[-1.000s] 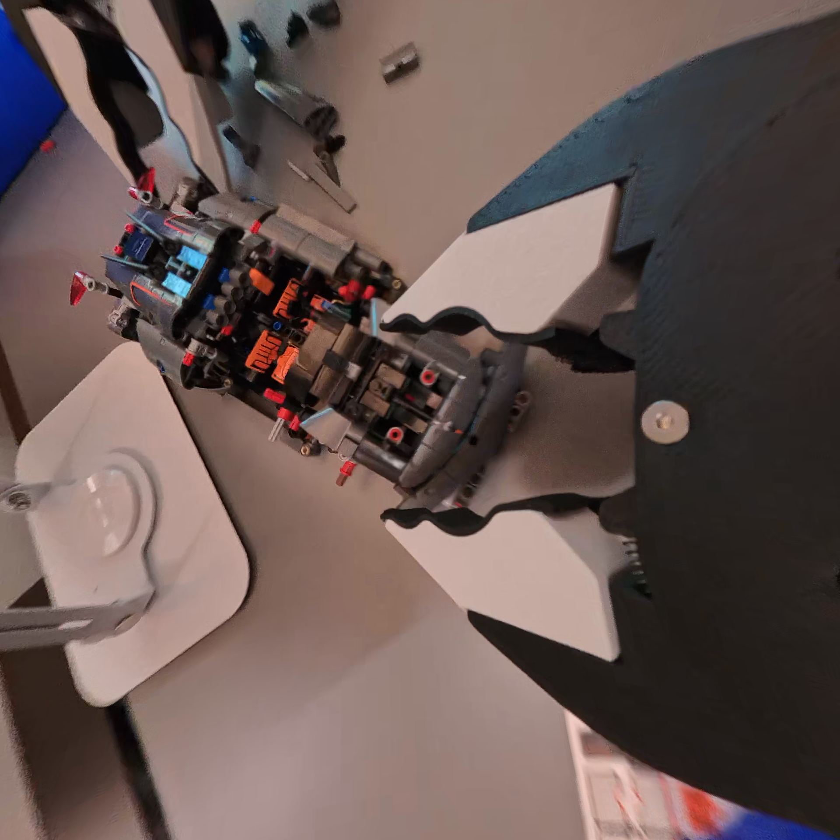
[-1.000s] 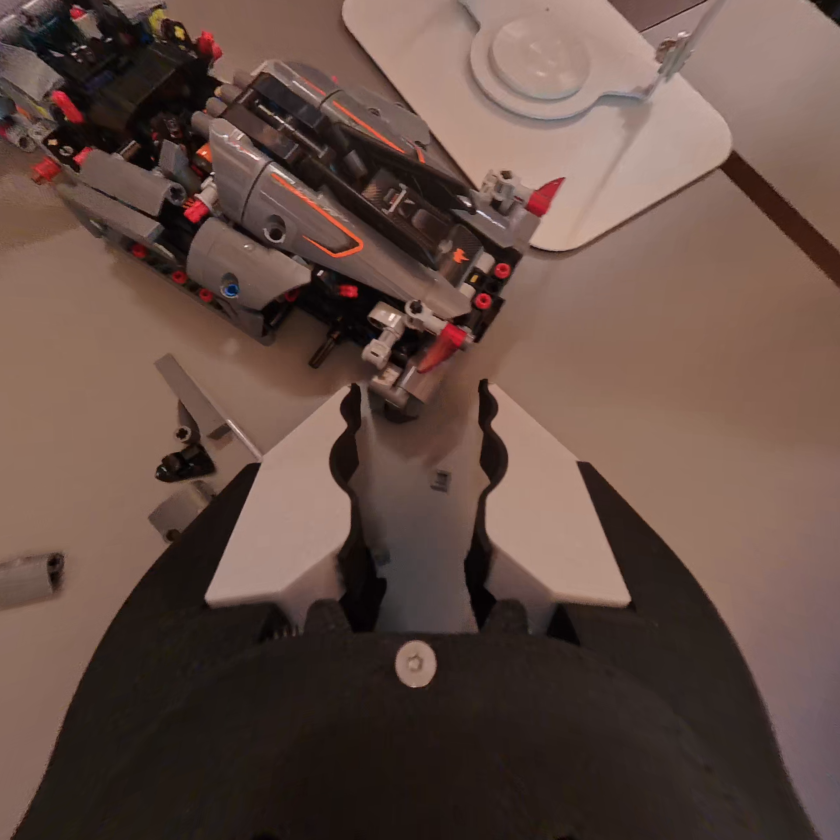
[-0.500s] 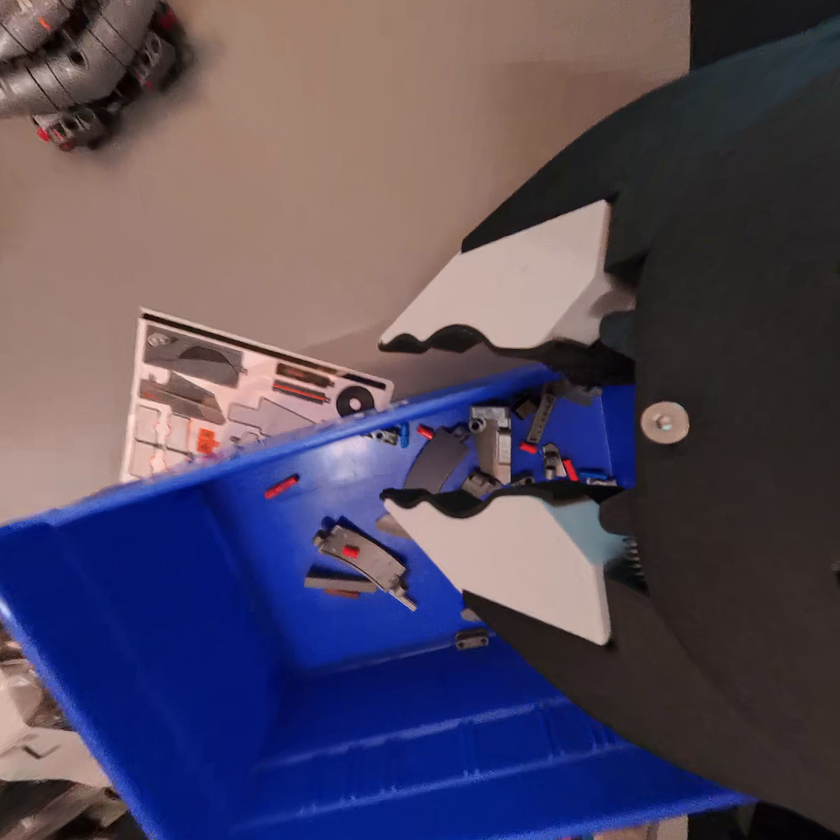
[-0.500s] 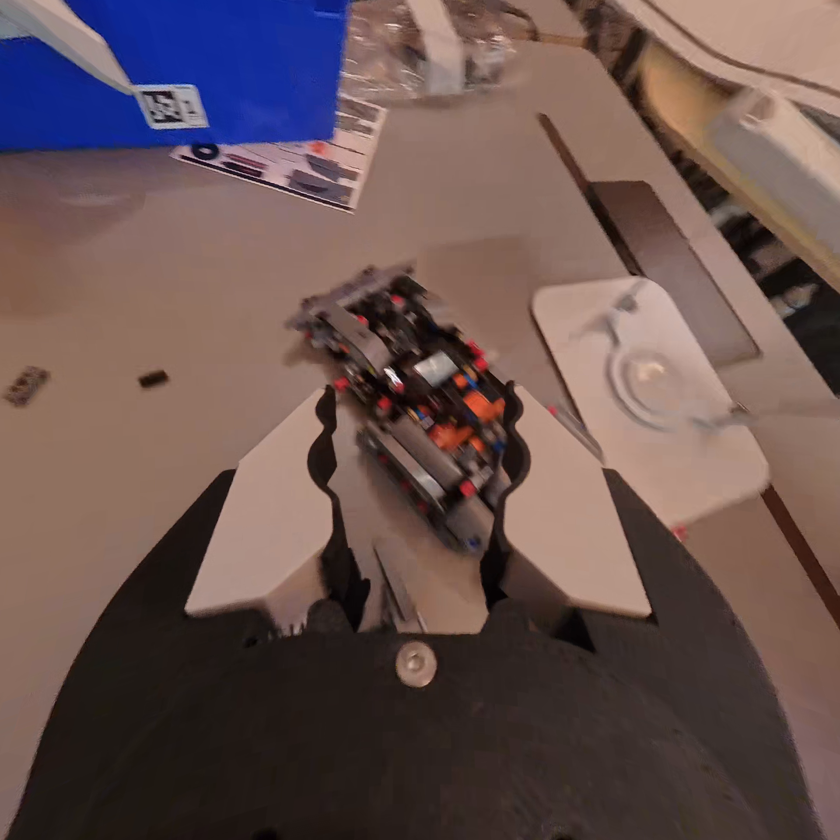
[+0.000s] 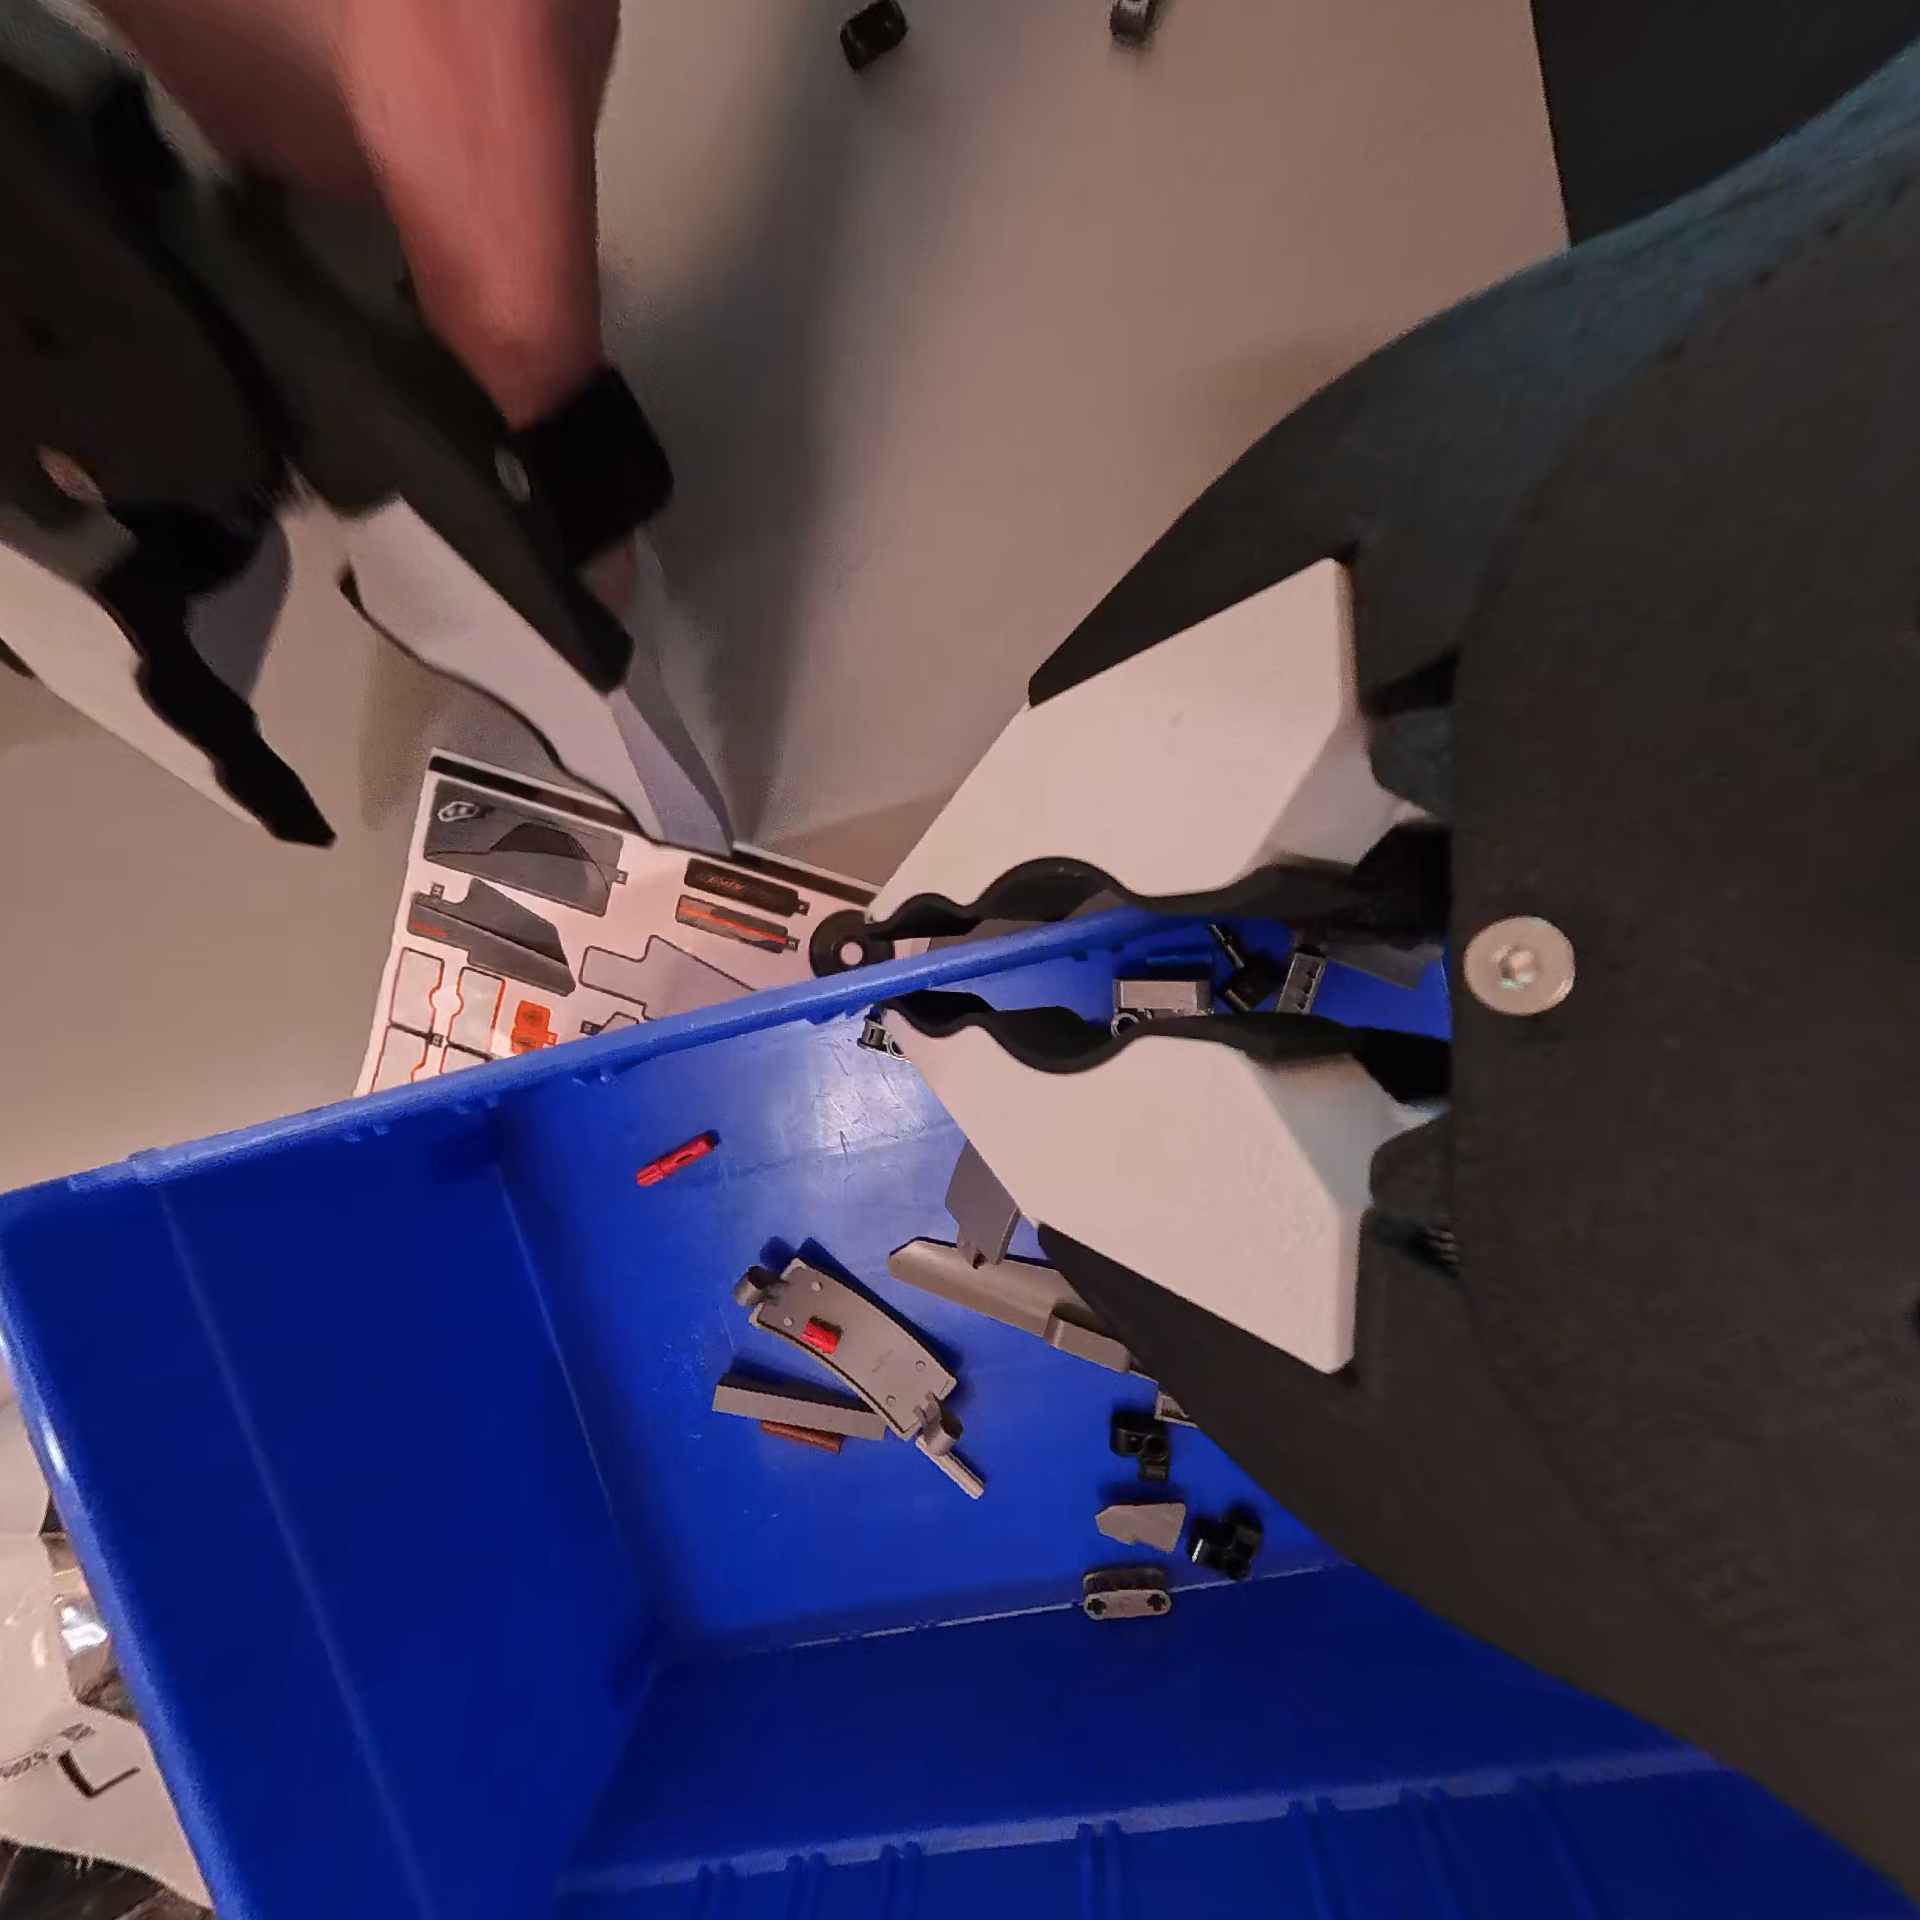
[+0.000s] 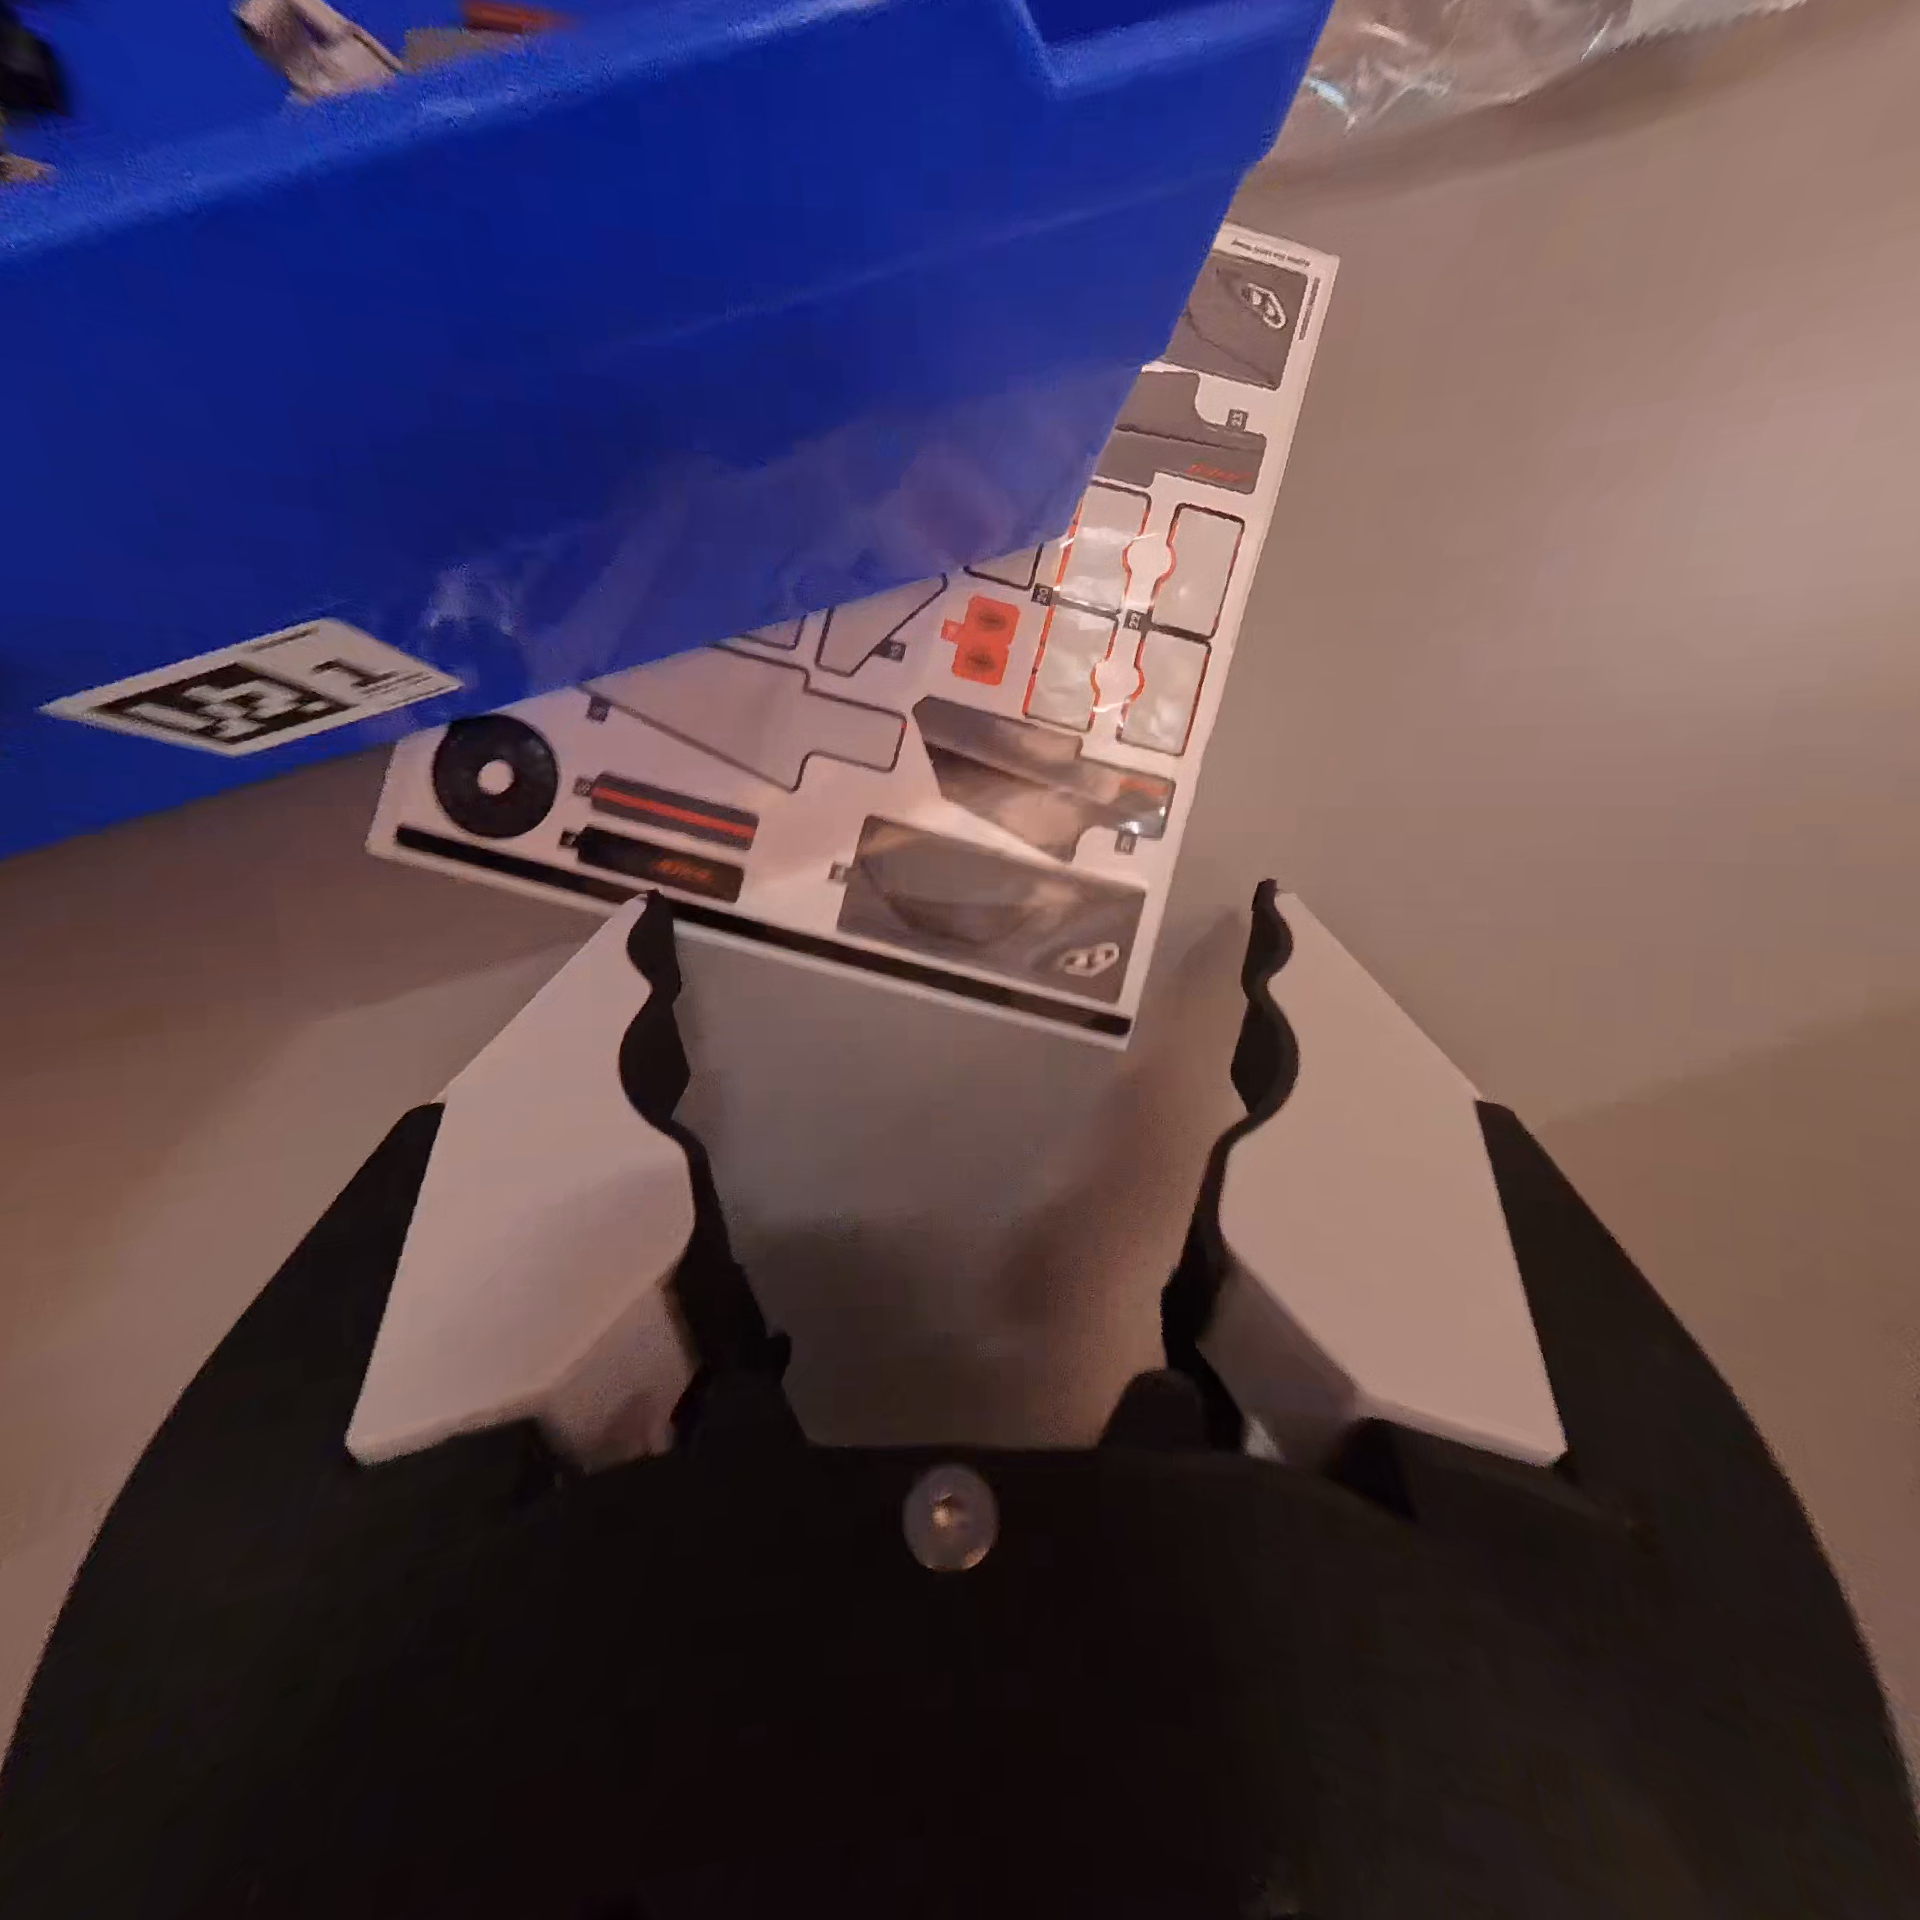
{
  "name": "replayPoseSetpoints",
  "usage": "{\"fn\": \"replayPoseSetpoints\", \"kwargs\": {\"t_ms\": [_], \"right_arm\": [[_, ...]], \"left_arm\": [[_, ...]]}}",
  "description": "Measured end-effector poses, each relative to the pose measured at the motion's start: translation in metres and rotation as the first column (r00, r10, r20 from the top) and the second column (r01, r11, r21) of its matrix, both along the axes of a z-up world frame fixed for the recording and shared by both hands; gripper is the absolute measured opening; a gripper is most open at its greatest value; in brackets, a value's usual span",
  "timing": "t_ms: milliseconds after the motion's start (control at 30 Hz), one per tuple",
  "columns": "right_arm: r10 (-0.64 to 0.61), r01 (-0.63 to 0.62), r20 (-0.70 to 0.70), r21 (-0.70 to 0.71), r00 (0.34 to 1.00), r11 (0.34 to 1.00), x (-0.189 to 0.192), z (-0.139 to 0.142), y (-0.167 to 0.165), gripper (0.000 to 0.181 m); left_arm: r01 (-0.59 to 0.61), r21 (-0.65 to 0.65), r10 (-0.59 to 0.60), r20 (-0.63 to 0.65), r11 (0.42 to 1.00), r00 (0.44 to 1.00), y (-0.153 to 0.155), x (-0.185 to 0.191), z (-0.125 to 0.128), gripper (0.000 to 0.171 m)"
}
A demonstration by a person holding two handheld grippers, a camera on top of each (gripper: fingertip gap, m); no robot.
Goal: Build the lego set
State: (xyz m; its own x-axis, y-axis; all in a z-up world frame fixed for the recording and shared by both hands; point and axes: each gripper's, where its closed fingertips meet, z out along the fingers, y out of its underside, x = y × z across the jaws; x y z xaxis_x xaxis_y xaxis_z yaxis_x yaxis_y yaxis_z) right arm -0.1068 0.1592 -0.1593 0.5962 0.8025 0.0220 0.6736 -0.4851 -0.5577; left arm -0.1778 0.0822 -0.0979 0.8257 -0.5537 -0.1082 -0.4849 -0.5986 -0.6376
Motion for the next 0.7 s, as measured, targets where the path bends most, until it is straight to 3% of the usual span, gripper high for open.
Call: {"fn": "replayPoseSetpoints", "kwargs": {"t_ms": [67,133,300,467,700], "right_arm": [[-0.025,0.024,-0.027,-0.026,0.999,0.999,-0.010,-0.007,0.009,0.112],[-0.030,0.029,-0.027,-0.024,0.999,0.999,-0.012,-0.006,0.015,0.104],[-0.046,0.046,-0.076,-0.001,0.996,0.999,-0.012,-0.002,0.019,0.064],[-0.005,0.005,-0.114,0.003,0.993,1.000,-0.022,-0.001,0.003,0.004],[0.007,-0.011,-0.107,-0.038,0.994,0.999,-0.001,0.009,-0.025,0.000]], "left_arm": [[-0.001,0.010,0.001,-0.004,1.000,1.000,0.002,-0.002,0.000,0.006],[-0.001,0.016,0.000,0.015,1.000,1.000,0.004,-0.003,0.001,0.006],[-0.003,0.038,0.002,0.023,0.999,1.000,0.006,-0.006,0.004,0.005],[-0.004,0.050,0.003,0.030,0.999,1.000,0.006,-0.007,0.006,0.005],[-0.008,0.096,0.002,0.055,0.995,0.998,0.004,-0.011,0.020,0.005]]}}
